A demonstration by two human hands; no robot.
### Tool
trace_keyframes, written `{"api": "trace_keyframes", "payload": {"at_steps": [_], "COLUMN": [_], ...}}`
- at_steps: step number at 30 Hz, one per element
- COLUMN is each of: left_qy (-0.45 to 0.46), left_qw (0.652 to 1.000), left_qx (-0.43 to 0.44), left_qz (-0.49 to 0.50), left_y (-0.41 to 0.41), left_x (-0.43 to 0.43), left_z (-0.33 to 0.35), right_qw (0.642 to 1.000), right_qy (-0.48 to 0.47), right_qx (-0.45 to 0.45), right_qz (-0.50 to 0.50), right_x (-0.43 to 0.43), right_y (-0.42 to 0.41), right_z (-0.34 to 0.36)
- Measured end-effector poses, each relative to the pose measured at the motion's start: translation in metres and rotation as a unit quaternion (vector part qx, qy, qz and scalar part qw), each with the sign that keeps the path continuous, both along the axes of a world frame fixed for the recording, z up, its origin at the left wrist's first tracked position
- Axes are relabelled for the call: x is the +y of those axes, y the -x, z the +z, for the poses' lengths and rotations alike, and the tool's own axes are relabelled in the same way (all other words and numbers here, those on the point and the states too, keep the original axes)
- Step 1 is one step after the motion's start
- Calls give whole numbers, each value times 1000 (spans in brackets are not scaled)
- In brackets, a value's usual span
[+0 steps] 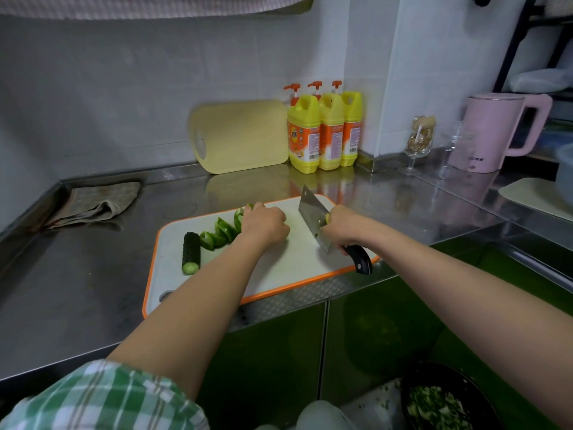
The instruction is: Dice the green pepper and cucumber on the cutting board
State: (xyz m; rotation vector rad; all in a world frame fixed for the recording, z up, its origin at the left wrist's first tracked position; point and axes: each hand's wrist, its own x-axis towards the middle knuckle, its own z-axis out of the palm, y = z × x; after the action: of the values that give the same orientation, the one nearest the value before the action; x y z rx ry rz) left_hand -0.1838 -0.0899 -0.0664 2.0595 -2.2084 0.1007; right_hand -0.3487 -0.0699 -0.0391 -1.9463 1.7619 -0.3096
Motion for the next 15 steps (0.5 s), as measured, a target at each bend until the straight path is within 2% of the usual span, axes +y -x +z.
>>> {"api": "trace_keyframes", "payload": {"at_steps": [2,5,8,12,15], "left_qy": [-7,33,63,89,91], "left_qw": [1000,997,995,996,994], "left_qx": [-26,-69,-68,5,59], "left_qz": [11,19,22,-11,-31], "left_y": [4,6,8,13,24], "left_x": [-6,-12,-13,-5,7], "left_z": [-3,-8,-11,-10,-11], "right_qw": [1000,999,999,999,999], "right_qy": [6,19,25,25,26], "right_qx": [14,42,43,29,-33], "right_qz": [3,9,10,8,1], "right_x": [-2,-4,-4,-2,2], "right_y": [1,2,3,4,12], "right_z": [-2,-4,-6,-7,-9]}}
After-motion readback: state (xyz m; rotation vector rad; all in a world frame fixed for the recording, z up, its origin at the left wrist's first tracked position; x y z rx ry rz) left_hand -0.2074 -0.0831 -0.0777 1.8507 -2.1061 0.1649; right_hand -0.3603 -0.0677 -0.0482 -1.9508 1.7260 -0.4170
